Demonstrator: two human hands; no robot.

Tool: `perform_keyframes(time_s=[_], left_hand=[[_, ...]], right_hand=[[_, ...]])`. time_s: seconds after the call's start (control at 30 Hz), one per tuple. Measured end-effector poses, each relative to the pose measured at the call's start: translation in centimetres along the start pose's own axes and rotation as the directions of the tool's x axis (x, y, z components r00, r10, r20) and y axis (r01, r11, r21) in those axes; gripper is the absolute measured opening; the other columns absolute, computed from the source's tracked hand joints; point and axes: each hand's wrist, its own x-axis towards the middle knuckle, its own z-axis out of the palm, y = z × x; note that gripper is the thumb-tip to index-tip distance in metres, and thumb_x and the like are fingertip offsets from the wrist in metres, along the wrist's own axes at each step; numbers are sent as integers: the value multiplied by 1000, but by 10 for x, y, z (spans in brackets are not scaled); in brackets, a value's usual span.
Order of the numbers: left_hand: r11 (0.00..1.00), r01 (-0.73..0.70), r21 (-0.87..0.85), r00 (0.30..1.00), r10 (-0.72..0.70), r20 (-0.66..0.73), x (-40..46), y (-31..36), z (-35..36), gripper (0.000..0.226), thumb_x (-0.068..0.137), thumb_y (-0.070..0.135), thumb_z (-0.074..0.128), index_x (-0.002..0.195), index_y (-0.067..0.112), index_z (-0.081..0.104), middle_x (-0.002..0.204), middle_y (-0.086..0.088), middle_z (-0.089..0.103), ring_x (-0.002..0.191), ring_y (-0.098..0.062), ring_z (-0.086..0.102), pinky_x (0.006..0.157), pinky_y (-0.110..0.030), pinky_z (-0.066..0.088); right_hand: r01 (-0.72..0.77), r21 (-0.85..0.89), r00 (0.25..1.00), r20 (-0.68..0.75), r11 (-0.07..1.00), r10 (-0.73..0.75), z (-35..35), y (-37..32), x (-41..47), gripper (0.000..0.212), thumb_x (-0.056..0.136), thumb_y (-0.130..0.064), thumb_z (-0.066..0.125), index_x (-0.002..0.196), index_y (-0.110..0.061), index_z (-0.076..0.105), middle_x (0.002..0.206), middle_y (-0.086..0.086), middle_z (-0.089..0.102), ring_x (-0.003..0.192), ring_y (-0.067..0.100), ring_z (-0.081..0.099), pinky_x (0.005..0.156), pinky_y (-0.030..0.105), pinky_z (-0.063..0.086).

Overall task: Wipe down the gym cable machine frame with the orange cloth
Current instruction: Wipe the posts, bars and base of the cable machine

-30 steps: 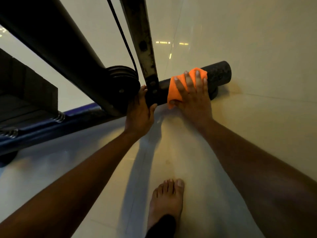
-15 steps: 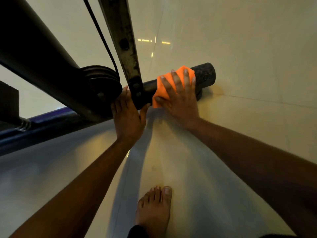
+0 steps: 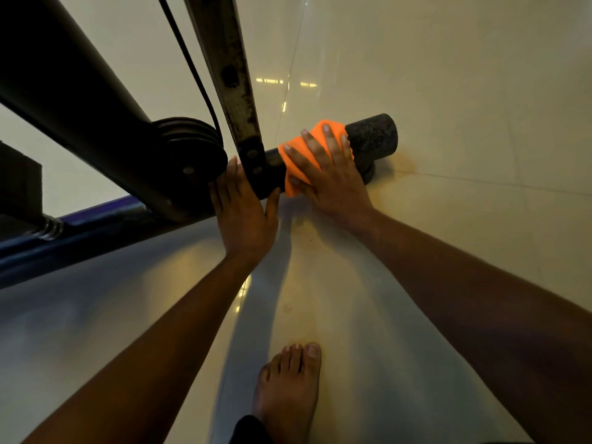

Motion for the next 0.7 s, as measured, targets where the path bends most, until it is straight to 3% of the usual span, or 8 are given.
perform_keyframes(time_s=[0.07, 0.17, 0.23, 0.4, 0.5, 0.57, 0.63, 0.7], left_hand=[[1000, 4, 1, 1000, -4, -10, -7, 3, -1, 84, 106, 55, 60, 164, 2, 32, 171, -18, 33, 162, -35, 26, 134, -53, 13], [999, 44, 4, 997, -44, -57, -31, 11, -3, 77, 103, 48, 67, 156, 0, 41, 167, -21, 37, 161, -38, 28, 133, -59, 11], [1000, -17, -1, 996, 17, -87, -45, 18, -4, 63, 102, 39, 71, 146, 1, 49, 154, -24, 47, 151, -44, 41, 128, -64, 21], [952, -298, -67, 955, 296, -37, -29, 37, 2, 41, 106, 19, 64, 141, 0, 55, 146, -23, 54, 135, -43, 54, 119, -55, 40], [929, -353, -111, 934, 356, 11, -2, 51, 7, 40, 107, 16, 60, 144, 1, 53, 150, -20, 50, 142, -38, 50, 123, -47, 38], [921, -371, -121, 926, 377, 30, 18, 59, 11, 41, 107, 11, 56, 146, 0, 50, 153, -21, 47, 145, -38, 45, 126, -50, 34], [922, -365, -128, 924, 376, 69, 36, 70, 17, 43, 103, 6, 52, 145, -1, 51, 150, -22, 49, 144, -40, 45, 128, -56, 29], [949, -291, -123, 942, 306, 134, 52, 80, 22, 40, 100, 13, 47, 138, 3, 56, 140, -18, 57, 134, -39, 53, 127, -59, 27]], right_hand=[[31, -24, 999, -23, 999, -32, -4, 29, -10, 59, 114, -48, 42, 168, -24, 39, 174, 16, 34, 161, 49, 24, 127, 69, 20], [-246, -18, 968, -49, 969, 245, -13, 46, -31, 62, 116, -55, 37, 171, -28, 30, 178, 11, 24, 165, 45, 13, 131, 64, 15], [-351, -13, 936, -19, 936, 351, -15, 26, -29, 63, 115, -60, 32, 172, -33, 28, 180, 10, 18, 166, 46, 7, 131, 65, 11], [-65, -51, 998, 4, 997, 65, -9, 23, -8, 58, 114, -55, 41, 167, -31, 41, 174, 14, 34, 162, 46, 25, 130, 68, 16], [-215, -58, 976, -43, 975, 212, -18, 67, -22, 60, 115, -61, 34, 169, -35, 34, 178, 10, 27, 165, 41, 17, 132, 61, 13], [-342, -41, 939, -44, 939, 341, -23, 76, -26, 60, 115, -61, 31, 170, -36, 32, 179, 8, 24, 166, 42, 12, 133, 60, 12], [-326, -37, 945, -39, 945, 325, -21, 62, -20, 59, 116, -58, 31, 169, -32, 36, 178, 8, 28, 165, 45, 14, 131, 64, 12], [-191, -26, 982, -8, 981, 191, -15, 51, -17, 59, 116, -54, 33, 168, -27, 39, 176, 9, 31, 165, 44, 18, 130, 67, 14]])
